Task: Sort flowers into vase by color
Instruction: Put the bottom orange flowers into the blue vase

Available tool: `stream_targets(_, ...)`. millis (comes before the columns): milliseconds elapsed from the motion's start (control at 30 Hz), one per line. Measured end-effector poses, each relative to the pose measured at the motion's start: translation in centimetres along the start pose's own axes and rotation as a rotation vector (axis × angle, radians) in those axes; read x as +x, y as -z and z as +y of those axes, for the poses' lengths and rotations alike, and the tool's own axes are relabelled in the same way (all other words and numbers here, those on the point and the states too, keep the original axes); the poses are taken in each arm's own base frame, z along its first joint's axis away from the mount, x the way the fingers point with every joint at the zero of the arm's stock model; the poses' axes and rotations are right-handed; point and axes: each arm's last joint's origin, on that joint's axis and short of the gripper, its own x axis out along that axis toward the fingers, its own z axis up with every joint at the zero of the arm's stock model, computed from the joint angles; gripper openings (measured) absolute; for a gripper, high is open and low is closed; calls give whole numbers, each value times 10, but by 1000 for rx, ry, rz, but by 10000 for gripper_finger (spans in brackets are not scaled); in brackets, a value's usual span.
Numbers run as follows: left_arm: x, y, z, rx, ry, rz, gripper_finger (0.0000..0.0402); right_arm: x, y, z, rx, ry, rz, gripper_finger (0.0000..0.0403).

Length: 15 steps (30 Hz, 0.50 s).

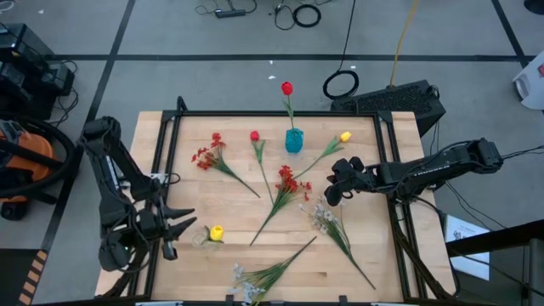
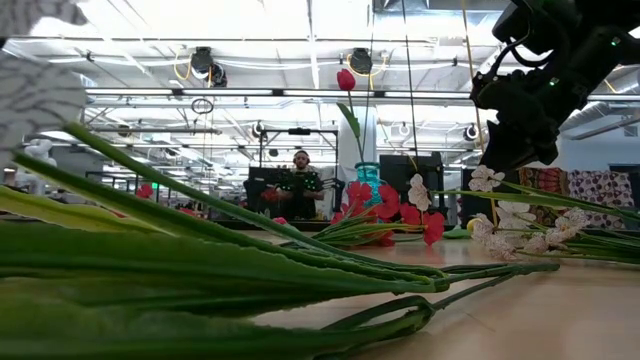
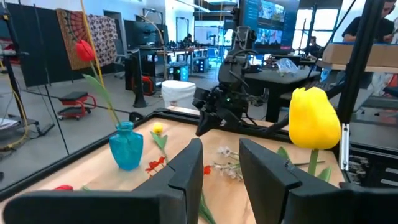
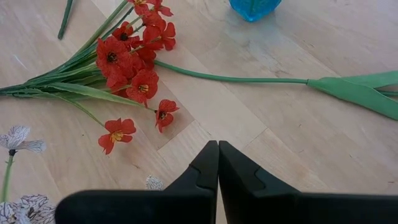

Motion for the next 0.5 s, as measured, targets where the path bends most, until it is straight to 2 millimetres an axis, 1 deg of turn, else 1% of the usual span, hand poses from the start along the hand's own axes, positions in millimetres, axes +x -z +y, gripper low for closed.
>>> stream_targets(133, 2, 4, 11, -7, -7, 3, 111, 0, 0, 0, 0, 0, 0, 4)
stream_targets(267, 11, 18, 31, -71, -12, 84, 111, 0, 0, 0, -1, 0, 0, 4)
stream_targets(367, 20, 28, 50, -139, -82, 182, 111, 0, 0, 0, 0, 1, -1, 4)
stream_targets(500, 31, 33, 72, -212, -241, 298, 111, 0, 0, 0, 0, 1, -1, 4)
